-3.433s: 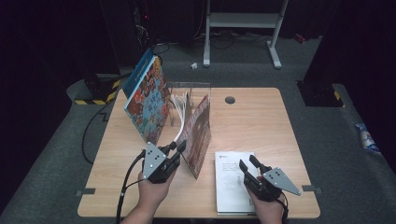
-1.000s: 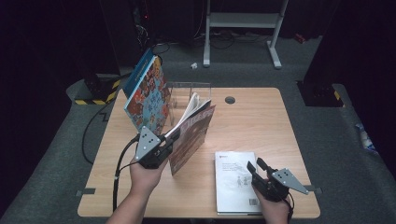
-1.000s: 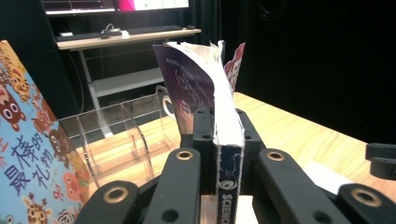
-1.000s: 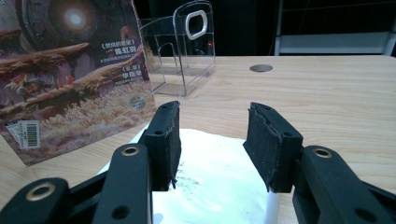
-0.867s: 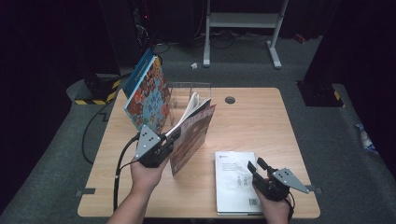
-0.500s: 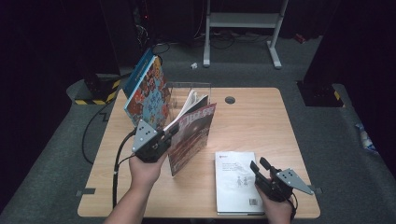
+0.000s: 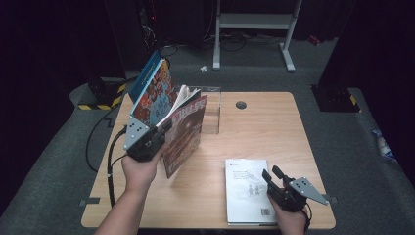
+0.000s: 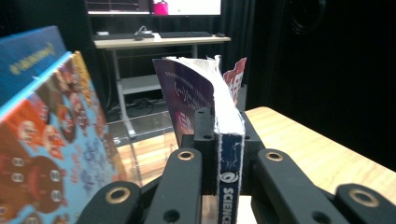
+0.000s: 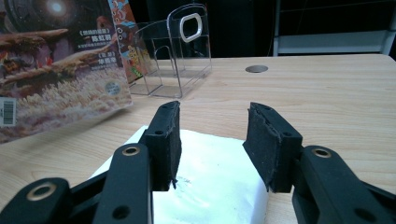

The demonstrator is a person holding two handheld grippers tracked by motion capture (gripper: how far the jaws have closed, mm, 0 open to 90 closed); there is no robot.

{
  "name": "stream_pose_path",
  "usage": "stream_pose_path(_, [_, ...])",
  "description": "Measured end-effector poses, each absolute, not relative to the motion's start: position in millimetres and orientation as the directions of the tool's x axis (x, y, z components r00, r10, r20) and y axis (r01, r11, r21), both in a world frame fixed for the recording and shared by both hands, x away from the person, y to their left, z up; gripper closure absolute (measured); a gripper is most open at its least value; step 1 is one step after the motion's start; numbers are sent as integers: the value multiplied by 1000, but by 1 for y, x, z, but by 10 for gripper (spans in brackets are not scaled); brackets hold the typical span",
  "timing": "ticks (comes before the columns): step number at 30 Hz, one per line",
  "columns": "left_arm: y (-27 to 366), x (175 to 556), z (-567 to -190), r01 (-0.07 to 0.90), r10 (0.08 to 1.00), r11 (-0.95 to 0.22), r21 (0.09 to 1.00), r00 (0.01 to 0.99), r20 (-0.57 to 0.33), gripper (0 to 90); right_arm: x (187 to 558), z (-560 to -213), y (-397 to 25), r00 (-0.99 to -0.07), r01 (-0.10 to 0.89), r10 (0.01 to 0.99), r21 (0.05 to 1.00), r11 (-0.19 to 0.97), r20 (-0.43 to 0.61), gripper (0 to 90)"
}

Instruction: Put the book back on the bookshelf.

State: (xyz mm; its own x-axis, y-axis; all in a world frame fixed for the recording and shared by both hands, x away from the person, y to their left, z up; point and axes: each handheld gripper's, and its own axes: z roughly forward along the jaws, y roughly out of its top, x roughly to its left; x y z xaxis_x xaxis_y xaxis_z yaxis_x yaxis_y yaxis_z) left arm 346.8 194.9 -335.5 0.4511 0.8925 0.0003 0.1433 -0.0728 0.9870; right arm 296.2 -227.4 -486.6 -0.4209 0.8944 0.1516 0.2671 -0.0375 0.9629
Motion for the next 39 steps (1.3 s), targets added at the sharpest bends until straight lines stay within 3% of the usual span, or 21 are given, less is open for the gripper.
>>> stream_pose_path(16, [203, 369, -323, 119, 929, -74, 990, 368, 25, 841, 296, -486, -229, -417, 261, 896, 965, -41, 151, 547])
stream_pose_path(39, [182, 431, -318, 116, 955, -71, 991, 294, 35, 841, 297, -485, -235, -407, 253, 899, 966, -63, 165, 552])
